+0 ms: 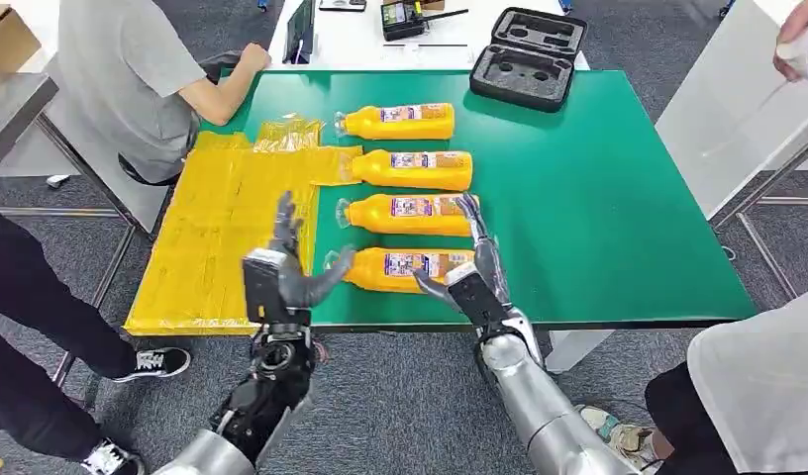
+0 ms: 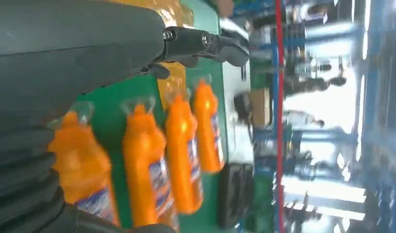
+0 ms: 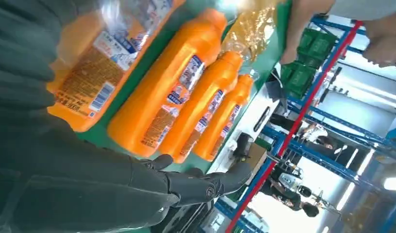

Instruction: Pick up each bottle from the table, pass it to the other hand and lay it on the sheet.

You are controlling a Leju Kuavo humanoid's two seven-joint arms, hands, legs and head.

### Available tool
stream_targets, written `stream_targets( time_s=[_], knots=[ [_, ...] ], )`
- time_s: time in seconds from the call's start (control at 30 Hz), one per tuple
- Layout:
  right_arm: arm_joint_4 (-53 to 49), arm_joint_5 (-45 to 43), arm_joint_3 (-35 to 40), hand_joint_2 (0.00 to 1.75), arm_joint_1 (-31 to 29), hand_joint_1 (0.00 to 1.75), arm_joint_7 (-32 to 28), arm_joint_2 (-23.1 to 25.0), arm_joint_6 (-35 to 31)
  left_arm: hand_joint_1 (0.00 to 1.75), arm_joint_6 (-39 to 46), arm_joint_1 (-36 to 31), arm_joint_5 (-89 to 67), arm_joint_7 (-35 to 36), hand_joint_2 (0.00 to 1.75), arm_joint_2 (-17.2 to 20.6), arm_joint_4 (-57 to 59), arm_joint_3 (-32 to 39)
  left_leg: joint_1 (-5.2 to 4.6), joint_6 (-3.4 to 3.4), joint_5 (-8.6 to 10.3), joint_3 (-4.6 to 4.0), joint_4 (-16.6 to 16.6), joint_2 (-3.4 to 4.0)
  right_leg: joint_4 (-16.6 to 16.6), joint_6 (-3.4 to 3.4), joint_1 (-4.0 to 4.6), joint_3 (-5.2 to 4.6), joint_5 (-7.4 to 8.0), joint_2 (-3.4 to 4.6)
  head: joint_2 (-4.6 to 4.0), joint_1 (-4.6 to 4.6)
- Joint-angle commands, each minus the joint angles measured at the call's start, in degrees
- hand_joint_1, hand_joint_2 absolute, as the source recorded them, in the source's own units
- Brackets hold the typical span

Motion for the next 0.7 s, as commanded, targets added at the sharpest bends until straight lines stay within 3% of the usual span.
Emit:
stream_targets(
  time_s=[0.03,0.33,0.57,0.7],
  knots=[
    [11.5,4.9,-0.8,1.75,-4.2,0.0,0.1,-1.0,-1.5,0.0,-0.6,1.2,-0.5,0.2,1.75,-1.4,-4.7,11.1,0.03,-0.06,-0.08,0.2,0.0,0.06,0.0,-0.05,0.04,0.2,-0.05,0.04,0.0,0.0],
    [17.6,16.8,-0.1,1.75,-7.9,0.0,7.2,-2.8,-5.2,0.0,-2.6,2.6,0.4,0.2,1.75,-2.6,-9.0,12.0,0.05,-0.08,-0.15,0.29,0.0,0.04,0.0,-0.08,0.06,0.31,-0.12,0.03,0.0,0.0],
    [21.5,26.1,2.2,1.75,-11.7,0.0,14.1,-2.8,-1.6,0.0,-1.7,3.5,-0.8,0.2,1.75,-2.7,-9.8,8.7,-0.01,-0.05,-0.09,0.15,0.0,0.06,0.0,-0.05,0.0,0.15,-0.06,0.06,0.0,-0.02],
    [22.1,27.4,2.4,1.75,-12.7,0.0,14.8,-2.7,-0.5,0.0,-1.9,3.6,-0.7,0.2,1.75,-2.7,-10.1,8.3,0.03,-0.09,-0.14,0.24,0.1,0.05,0.0,-0.08,0.04,0.26,-0.11,0.04,0.0,0.0]
  ],
)
